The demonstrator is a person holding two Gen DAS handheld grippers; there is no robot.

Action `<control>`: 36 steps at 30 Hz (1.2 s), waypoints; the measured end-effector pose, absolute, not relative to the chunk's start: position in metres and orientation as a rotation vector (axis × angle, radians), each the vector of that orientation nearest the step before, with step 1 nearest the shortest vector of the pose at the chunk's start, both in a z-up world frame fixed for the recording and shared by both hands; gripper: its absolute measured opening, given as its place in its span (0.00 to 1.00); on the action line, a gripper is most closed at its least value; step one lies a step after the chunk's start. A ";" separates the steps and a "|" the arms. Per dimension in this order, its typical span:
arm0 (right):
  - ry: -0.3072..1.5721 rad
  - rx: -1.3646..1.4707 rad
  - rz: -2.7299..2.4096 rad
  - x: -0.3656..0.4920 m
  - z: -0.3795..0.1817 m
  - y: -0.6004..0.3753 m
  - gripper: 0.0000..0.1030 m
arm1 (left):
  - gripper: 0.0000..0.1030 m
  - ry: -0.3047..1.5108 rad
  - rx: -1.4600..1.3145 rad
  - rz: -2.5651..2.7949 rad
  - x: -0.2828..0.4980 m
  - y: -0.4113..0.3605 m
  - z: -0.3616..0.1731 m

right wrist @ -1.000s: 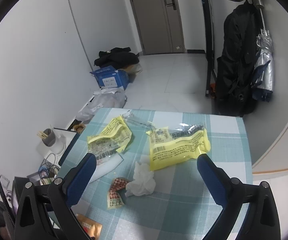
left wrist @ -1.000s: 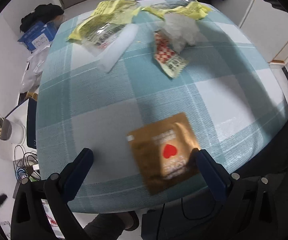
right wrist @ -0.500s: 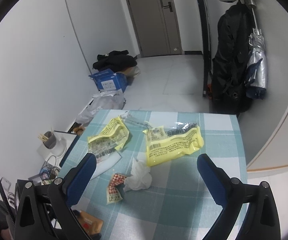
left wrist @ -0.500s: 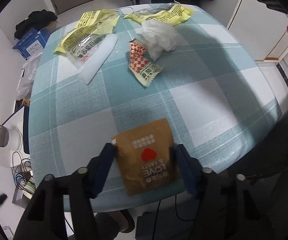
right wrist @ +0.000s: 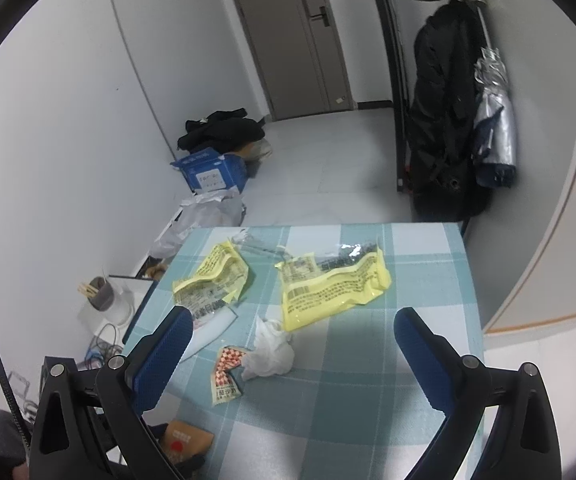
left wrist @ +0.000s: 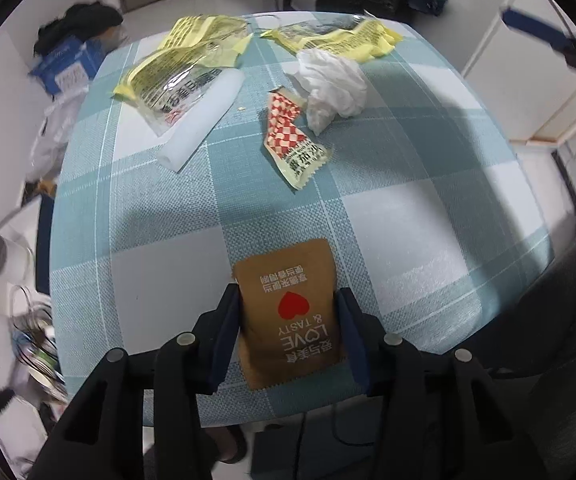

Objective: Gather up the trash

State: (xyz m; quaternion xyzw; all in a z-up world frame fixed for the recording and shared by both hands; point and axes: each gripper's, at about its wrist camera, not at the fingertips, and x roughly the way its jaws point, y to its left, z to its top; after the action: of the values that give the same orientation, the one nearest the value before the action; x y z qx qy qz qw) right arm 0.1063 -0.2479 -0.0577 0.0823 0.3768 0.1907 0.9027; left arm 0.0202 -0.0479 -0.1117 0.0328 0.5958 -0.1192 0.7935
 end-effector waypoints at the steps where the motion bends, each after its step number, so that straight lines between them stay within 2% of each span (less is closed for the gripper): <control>1: 0.782 0.173 0.392 0.106 -0.058 -0.250 0.99 | 0.41 1.289 0.042 -0.259 0.023 -0.044 -0.111; 9: 0.823 0.196 0.379 0.108 -0.069 -0.260 0.99 | 0.41 1.295 -0.128 -0.260 0.044 -0.014 -0.106; 18: 0.950 0.217 0.400 0.118 -0.097 -0.254 0.98 | 0.41 1.208 -0.270 -0.255 0.051 0.012 -0.075; 23: 0.982 0.121 0.424 0.122 -0.108 -0.232 0.95 | 0.41 1.144 -0.319 -0.241 0.066 0.023 -0.059; 29: 1.027 -0.043 0.490 0.129 -0.130 -0.193 0.81 | 0.41 1.092 -0.359 -0.253 0.078 0.032 -0.047; 31: 1.044 -0.052 0.496 0.134 -0.137 -0.186 0.72 | 0.41 1.079 -0.357 -0.253 0.082 0.033 -0.044; 35: 1.090 -0.052 0.513 0.144 -0.151 -0.175 0.61 | 0.41 1.064 -0.349 -0.260 0.087 0.034 -0.040; 36: 1.093 -0.062 0.518 0.145 -0.153 -0.172 0.53 | 0.41 1.059 -0.339 -0.260 0.088 0.033 -0.039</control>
State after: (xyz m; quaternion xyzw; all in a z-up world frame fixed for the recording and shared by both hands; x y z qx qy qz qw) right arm 0.1454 -0.1721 -0.1527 -0.0291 0.5136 0.2433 0.8223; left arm 0.0878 0.0331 -0.0387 -0.1606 0.5013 -0.1228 0.8413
